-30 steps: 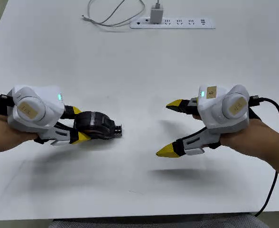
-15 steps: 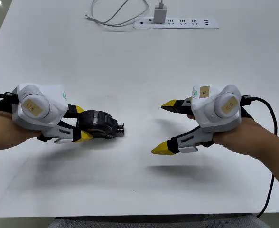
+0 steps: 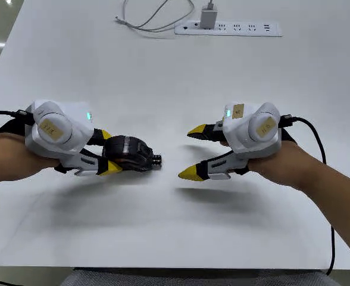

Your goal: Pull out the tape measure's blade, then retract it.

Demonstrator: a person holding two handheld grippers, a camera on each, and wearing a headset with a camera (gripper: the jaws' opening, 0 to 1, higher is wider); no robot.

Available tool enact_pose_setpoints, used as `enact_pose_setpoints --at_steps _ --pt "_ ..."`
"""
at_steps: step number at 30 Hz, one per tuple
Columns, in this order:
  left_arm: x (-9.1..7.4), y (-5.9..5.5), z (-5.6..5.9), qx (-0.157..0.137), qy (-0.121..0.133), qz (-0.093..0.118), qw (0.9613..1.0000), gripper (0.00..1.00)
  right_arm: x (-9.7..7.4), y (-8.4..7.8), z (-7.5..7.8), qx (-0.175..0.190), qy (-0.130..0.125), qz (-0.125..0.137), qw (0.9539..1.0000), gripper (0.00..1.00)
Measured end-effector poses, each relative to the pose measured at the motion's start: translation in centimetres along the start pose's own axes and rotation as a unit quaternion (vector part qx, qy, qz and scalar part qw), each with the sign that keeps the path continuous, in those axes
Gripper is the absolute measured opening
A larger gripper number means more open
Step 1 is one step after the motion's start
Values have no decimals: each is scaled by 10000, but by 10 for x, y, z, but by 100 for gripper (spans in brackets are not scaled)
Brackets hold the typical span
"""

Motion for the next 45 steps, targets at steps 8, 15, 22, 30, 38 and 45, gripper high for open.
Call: enact_pose_setpoints --at_steps 8,15,22,30,38,45 --pt "0 -1 0 -60 12 3 10000 27 17 6 0 -193 59 24 9998 39" --pt "0 -1 0 -79 -14 -10 10000 27 30 8 -2 -340 151 8 9993 32" --pt "1 -1 -1 -75 -17 3 10000 27 40 9 -2 -538 237 29 9983 25" --pt "1 -1 -1 -87 -27 8 10000 27 47 13 -2 -575 329 121 9977 18" --pt "1 -1 -1 -75 -35 6 10000 27 53 13 -4 -601 431 122 9972 13" --pt "1 -1 -1 -73 -31 1 10000 27 57 13 -4 -714 446 130 9964 12"
Point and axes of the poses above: the centre of the closed fingertips' face, and the gripper's own axes: x roughly forward along the fingers, z roughly to its right, y roughly out of its top, the point moved 9 cm from there along -x, roughly backward along the fingers, and after that the axes turned 7 degrees about -z, right-handed, at the moved point
